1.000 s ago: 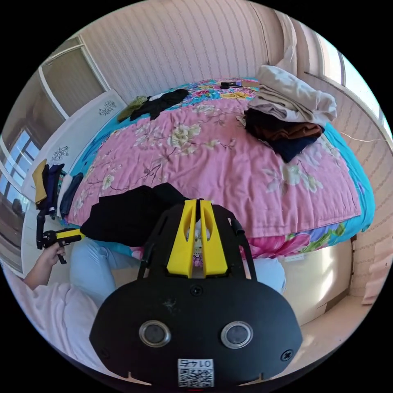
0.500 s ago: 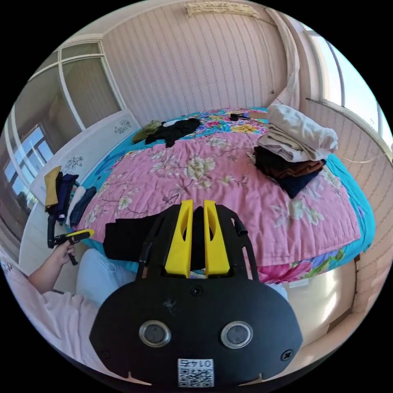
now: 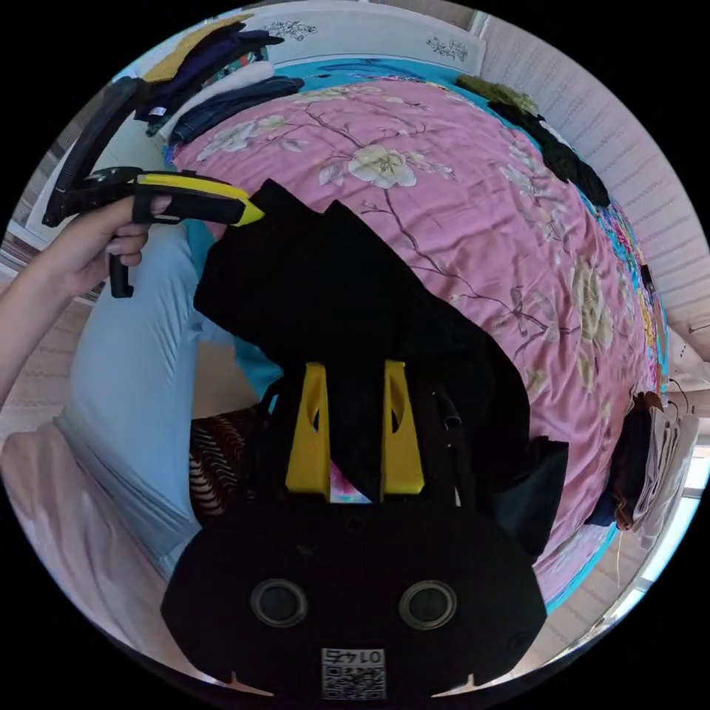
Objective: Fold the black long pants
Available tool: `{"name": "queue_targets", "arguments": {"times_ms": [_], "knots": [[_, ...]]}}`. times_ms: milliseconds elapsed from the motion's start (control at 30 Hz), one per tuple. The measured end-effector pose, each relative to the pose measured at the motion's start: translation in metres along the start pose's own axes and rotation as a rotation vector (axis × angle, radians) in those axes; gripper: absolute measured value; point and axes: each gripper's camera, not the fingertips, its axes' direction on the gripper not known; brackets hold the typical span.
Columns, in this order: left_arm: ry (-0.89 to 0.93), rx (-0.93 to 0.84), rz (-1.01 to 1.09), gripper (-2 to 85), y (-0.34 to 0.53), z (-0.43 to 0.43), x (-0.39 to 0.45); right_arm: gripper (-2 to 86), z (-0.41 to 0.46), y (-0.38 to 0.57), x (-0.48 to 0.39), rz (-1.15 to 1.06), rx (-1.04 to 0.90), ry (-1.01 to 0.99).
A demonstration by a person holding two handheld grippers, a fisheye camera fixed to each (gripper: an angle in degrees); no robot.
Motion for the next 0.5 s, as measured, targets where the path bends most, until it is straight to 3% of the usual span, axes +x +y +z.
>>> {"name": "queue_targets", "arguments": {"times_ms": [200,500], "knots": [[0.119,0.153,0.074,4.0,-0.020,-0.087,0.017,1.6,-0.076,0.060,0.064,0.207,0.272,-0.279],[-0.016,0.284,0.147,3.9,-0.069,-0.204,0.025,0.7,-0.179,0.167,0.123,0.448,0.538,-0.064]]}}
